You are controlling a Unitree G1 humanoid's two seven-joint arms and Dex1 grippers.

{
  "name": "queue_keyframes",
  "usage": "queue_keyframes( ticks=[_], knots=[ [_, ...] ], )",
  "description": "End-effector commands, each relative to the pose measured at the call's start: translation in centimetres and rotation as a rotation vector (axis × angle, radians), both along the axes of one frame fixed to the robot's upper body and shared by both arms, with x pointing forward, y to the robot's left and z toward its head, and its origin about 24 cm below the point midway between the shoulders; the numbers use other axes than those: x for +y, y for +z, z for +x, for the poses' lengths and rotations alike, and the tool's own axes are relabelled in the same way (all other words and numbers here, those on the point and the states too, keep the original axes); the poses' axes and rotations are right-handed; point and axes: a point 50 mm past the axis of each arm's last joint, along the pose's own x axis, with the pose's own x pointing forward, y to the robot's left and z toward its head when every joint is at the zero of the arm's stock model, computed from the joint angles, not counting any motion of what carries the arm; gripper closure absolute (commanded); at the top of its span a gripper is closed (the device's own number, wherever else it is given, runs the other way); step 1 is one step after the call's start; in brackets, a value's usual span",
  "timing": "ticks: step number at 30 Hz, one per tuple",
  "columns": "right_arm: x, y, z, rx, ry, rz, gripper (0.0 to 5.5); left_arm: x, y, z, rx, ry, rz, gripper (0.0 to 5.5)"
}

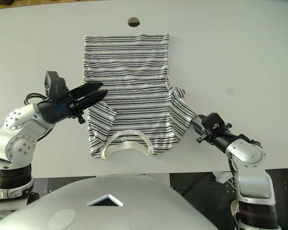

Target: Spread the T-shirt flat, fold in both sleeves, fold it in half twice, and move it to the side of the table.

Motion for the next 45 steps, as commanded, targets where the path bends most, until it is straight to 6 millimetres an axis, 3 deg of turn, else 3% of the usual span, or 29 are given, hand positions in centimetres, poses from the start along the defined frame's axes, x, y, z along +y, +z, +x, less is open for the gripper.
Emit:
queue_keyframes(
  ticks=[1, 8, 16, 25, 30, 38, 45],
  knots=[
    [0.4, 0.0, -0.2, 0.029, -0.001, 0.077, 3.93, -0.2, -0.2, -0.2, -0.004, -0.014, -0.005, 4.36],
    [0.0, 0.0, -0.4, 0.04, 0.0, 0.082, 3.93, -0.6, -0.6, -0.6, -0.004, -0.031, -0.004, 5.37],
    [-0.2, 0.0, 0.2, 0.009, -0.006, 0.077, 3.93, -0.8, -0.8, -0.7, -0.007, -0.027, -0.006, 5.37],
    [0.9, -0.7, 1.0, -0.035, 0.04, 0.041, 5.37, -0.9, -0.7, -0.7, -0.009, -0.029, -0.013, 5.4],
    [1.3, -0.2, 1.1, -0.081, 0.071, 0.027, 5.37, -0.8, -0.8, -0.7, -0.006, -0.027, -0.009, 5.4],
    [4.2, 2.6, 1.0, -0.184, 0.234, -0.007, 5.37, 0.3, -1.7, -0.3, -0.025, 0.008, 0.108, 5.4],
    [8.6, 1.4, 1.0, -0.147, 0.398, 0.032, 5.37, 0.3, -2.1, 0.2, -0.028, 0.041, 0.115, 5.4]
  ],
)
